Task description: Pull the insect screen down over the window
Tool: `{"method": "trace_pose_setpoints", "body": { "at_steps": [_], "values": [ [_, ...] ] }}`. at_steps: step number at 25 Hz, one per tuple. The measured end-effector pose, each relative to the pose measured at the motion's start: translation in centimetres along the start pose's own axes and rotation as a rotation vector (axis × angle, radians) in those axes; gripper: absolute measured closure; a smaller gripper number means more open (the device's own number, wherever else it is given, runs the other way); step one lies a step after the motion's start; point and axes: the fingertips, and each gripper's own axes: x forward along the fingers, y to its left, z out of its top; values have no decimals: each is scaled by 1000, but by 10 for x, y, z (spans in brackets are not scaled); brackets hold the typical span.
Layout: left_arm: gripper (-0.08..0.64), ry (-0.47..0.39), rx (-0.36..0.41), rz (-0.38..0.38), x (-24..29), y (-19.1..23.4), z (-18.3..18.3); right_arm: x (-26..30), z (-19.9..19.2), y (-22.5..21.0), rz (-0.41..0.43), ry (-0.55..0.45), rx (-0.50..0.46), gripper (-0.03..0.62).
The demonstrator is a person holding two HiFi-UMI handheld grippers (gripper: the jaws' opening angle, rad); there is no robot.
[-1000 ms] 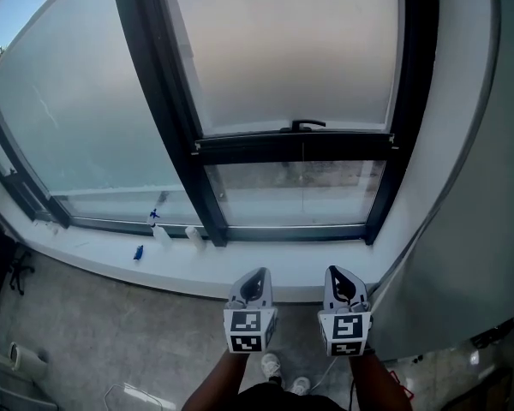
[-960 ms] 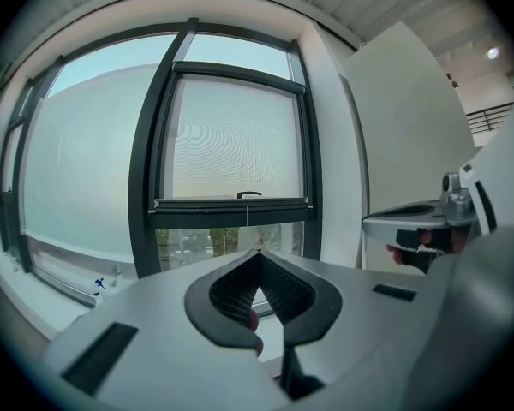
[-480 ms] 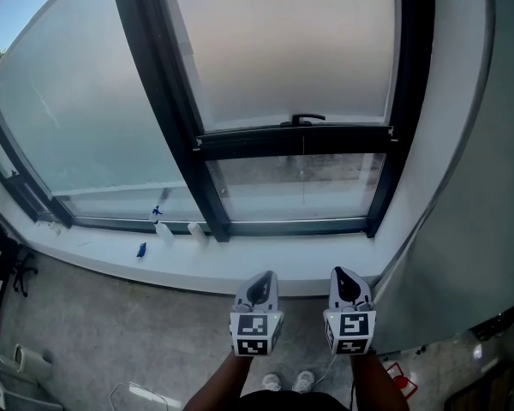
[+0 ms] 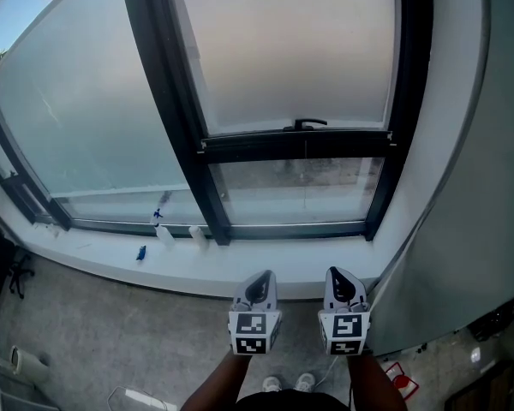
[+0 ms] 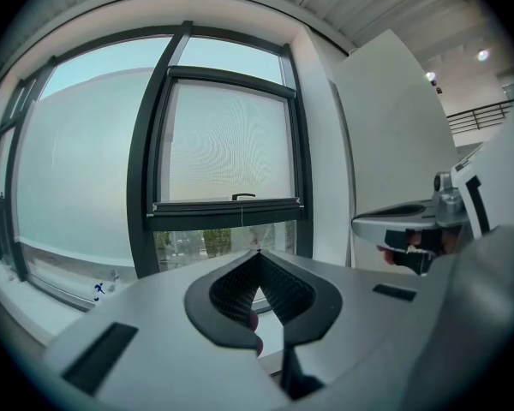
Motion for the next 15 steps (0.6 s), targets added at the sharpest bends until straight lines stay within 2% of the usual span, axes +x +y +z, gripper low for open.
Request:
{"method": "trace_pose_setpoints", "body": {
  "at_steps": [9, 15],
  "values": [
    [557, -11, 2, 0, -4, 5, 2, 3, 5, 10, 9, -23, -10, 589],
    [557, -51, 59, 10, -8, 2, 11, -2, 13, 13, 13, -12, -2, 589]
  ]
}}
